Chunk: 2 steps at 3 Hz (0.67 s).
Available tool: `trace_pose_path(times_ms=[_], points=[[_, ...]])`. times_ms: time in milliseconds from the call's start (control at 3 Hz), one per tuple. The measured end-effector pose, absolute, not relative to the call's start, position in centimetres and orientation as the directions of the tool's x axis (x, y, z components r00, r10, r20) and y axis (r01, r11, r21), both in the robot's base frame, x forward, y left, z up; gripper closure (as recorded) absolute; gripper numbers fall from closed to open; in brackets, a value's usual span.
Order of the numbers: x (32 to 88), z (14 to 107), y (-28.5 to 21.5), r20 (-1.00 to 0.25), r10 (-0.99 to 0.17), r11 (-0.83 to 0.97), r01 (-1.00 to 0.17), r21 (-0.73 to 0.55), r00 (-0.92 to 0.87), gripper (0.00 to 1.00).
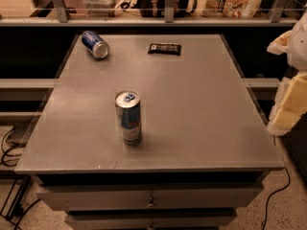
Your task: Knock redbull can over
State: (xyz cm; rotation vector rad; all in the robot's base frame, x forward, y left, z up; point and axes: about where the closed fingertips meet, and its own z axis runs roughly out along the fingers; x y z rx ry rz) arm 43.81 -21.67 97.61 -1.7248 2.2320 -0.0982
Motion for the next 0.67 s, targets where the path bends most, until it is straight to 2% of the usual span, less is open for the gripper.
trace_pose_path(times_ms=[333, 667], points=[[43.81, 97.62, -21.67, -0.207, -0.953, 0.270, -0.931, -0.246, -0.221, 0.00], [44.23, 97.53, -22.11, -0.257, -0.940, 0.285, -0.929, -0.236, -0.223, 0.00]])
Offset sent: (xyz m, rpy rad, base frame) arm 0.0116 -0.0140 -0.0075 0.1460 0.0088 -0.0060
